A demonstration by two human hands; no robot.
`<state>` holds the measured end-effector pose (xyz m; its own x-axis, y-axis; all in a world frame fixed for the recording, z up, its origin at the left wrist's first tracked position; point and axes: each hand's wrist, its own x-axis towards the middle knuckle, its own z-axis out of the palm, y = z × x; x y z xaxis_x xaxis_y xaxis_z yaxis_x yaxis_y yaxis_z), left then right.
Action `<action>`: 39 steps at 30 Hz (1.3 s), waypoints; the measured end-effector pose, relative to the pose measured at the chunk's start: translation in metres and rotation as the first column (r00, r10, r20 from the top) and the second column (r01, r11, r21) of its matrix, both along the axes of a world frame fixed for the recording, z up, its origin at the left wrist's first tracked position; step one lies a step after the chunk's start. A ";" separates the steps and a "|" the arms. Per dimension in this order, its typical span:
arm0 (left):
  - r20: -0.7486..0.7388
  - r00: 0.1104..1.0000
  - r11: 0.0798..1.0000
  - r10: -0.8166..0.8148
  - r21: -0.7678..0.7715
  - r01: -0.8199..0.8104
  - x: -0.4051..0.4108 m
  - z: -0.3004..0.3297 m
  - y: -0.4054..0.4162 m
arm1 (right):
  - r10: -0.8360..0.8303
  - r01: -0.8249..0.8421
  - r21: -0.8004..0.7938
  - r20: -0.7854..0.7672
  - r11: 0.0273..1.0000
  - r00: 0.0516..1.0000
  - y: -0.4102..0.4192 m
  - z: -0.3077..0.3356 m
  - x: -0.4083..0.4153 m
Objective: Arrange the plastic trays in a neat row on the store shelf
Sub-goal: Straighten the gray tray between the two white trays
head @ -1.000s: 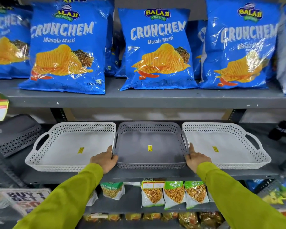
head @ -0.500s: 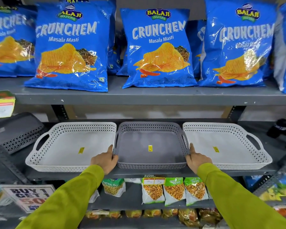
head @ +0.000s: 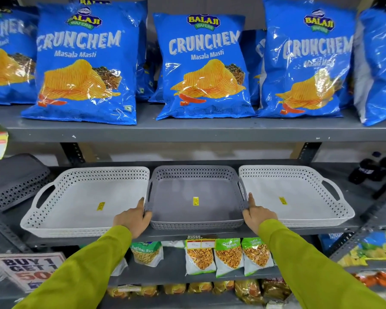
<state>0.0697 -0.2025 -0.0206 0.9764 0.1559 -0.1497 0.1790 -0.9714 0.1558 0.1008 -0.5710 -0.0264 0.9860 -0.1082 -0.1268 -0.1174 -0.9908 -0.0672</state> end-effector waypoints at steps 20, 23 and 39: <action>0.016 1.000 1.000 -0.010 0.006 0.010 -0.002 0.003 -0.003 | 0.076 -0.075 -0.018 0.040 0.997 0.996 -0.010 -0.001 -0.004; 0.017 1.000 1.000 -0.014 0.015 0.014 -0.003 0.004 -0.004 | 0.085 -0.085 -0.017 0.053 0.996 0.995 -0.010 -0.002 -0.004; 0.022 1.000 1.000 0.010 0.023 -0.010 -0.002 0.004 -0.006 | 0.091 -0.090 -0.013 0.078 0.996 0.993 -0.018 -0.007 -0.006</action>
<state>0.0679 -0.2083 -0.0163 0.9777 0.1690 -0.1243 0.1857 -0.9729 0.1376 0.0951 -0.5893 -0.0336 0.9987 -0.0193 -0.0478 -0.0223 -0.9977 -0.0633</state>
